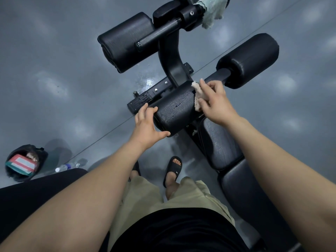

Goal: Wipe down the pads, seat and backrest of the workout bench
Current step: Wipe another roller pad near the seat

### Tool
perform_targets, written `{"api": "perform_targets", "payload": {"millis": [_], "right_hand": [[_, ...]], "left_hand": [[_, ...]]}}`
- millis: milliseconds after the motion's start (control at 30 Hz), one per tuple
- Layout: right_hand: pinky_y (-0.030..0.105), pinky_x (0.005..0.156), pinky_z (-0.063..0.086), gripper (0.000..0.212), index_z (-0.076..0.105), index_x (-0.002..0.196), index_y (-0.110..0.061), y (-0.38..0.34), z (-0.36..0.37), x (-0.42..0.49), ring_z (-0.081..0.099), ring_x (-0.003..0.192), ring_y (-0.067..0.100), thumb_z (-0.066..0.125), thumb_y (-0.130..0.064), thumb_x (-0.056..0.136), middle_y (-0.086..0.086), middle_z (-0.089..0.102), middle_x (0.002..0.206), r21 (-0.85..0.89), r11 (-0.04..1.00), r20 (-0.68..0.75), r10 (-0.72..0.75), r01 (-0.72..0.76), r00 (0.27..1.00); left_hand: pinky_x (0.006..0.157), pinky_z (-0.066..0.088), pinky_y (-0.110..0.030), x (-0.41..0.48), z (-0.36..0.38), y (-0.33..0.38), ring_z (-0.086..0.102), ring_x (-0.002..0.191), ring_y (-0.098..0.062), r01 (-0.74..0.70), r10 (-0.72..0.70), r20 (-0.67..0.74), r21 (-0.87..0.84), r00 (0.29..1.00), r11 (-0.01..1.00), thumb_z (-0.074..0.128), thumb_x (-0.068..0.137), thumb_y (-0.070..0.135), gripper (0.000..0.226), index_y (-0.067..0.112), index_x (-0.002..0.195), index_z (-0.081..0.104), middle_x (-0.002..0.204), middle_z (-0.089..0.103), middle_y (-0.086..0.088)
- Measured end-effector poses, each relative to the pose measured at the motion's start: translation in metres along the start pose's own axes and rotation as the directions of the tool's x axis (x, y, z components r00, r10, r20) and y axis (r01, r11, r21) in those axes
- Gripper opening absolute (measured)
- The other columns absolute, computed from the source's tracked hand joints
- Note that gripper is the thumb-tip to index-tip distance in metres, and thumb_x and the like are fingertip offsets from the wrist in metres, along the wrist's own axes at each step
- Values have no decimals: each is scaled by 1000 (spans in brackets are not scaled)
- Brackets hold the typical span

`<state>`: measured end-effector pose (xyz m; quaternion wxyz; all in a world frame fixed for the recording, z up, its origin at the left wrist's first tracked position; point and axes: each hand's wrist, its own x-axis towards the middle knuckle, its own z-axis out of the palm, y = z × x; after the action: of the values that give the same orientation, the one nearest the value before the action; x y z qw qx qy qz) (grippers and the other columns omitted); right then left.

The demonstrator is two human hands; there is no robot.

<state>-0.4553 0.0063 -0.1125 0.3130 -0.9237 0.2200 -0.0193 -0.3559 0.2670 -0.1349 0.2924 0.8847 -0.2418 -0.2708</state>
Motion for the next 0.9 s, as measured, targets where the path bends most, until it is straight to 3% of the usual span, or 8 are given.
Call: {"api": "perform_targets", "payload": {"millis": [167,333,433,500,667,900], "right_hand": [[27,103,28,64,39,153,-20,1,2,19,42,119,30,65,-31,96,11,52,128,-11,999,-69,41,-42,997],[43,106,39,42,60,136,-15,-11,17,22,46,116,33,57,-32,98,8,58,128,-83,996,-157,-39,27,987],[46,118,29,50,51,146,-12,-11,21,20,38,140,33,44,-31,100,8,45,153,-143,984,-26,-110,105,994],[46,122,23,54,46,149,-9,-13,19,19,30,148,31,42,-25,97,9,40,158,-159,976,43,-142,147,989],[42,122,27,49,51,141,2,-23,28,17,41,141,39,45,-5,93,18,50,148,-177,941,75,-278,287,958],[45,120,30,56,47,145,-3,-41,38,3,35,146,33,38,-8,89,13,47,151,-208,930,134,-279,303,951]], "left_hand": [[122,19,-39,-1,1,-2,18,149,-29,-11,11,13,-14,1000,1000,92,64,41,106,17,149,34,163,21,-11],[122,22,-40,2,-4,-10,23,149,-21,-16,19,29,-91,999,996,84,74,46,89,25,146,37,161,26,-4],[121,28,-44,5,-5,-15,28,147,-19,-10,17,47,-130,999,991,82,73,52,85,32,143,37,159,29,0],[119,31,-46,5,-4,-16,32,145,-20,-6,12,44,-149,999,989,83,72,52,84,34,141,38,158,30,1],[114,37,-45,4,-4,-13,42,134,-18,-27,28,-1,-167,1000,985,87,70,45,82,34,136,39,140,34,18],[115,37,-40,3,-5,-10,43,135,-19,43,-43,2,-172,999,984,90,68,45,104,21,151,33,152,40,3]]}}
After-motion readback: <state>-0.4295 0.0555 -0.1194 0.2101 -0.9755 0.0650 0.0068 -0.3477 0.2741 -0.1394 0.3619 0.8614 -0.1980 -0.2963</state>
